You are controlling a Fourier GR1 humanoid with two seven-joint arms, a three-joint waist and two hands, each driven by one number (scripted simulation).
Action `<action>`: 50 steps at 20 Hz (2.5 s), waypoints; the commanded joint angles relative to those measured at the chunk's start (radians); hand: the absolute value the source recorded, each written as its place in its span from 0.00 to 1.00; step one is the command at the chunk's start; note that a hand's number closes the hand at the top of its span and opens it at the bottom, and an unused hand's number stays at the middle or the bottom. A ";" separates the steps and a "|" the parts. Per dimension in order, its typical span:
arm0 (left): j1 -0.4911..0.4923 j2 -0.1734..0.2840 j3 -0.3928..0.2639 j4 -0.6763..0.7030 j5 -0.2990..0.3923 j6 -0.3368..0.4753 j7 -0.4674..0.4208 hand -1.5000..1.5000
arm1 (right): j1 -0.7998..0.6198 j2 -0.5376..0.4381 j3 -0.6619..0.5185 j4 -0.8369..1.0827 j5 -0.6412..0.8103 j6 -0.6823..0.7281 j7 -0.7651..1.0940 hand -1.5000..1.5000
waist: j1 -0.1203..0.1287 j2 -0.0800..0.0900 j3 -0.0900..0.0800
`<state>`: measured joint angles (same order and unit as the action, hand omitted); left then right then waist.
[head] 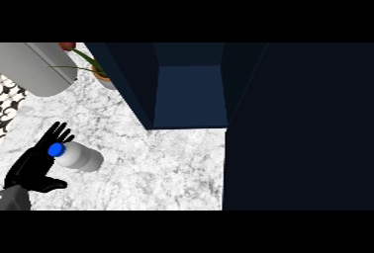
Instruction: Pick up the bottled water, place it into the cabinet and close the cabinet
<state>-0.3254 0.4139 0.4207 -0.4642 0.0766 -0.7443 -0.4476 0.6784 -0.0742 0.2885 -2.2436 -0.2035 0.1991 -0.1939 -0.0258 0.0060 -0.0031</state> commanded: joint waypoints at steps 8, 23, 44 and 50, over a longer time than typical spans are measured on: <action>-0.027 -0.025 -0.061 0.128 -0.067 -0.069 -0.206 0.00 | -0.082 -0.010 -0.032 0.010 -0.022 -0.013 0.045 0.00 | 0.009 0.001 0.000; -0.112 -0.125 -0.044 0.220 -0.006 -0.127 -0.135 0.00 | -0.067 0.006 -0.001 0.044 -0.006 -0.017 0.019 0.00 | -0.004 0.004 -0.002; -0.063 -0.180 -0.105 0.137 -0.003 -0.225 -0.152 1.00 | -0.046 -0.018 -0.007 0.090 -0.018 0.018 -0.040 0.00 | 0.000 0.001 0.000; -0.023 -0.202 -0.063 0.080 0.036 -0.026 -0.195 1.00 | -0.044 0.000 0.009 0.112 0.020 -0.017 -0.042 0.00 | 0.016 -0.005 0.002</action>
<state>-0.3930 0.2317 0.3368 -0.3583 0.0963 -0.7573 -0.5041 0.6236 -0.0735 0.2931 -2.1606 -0.2035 0.1826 -0.2127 -0.0176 0.0044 -0.0027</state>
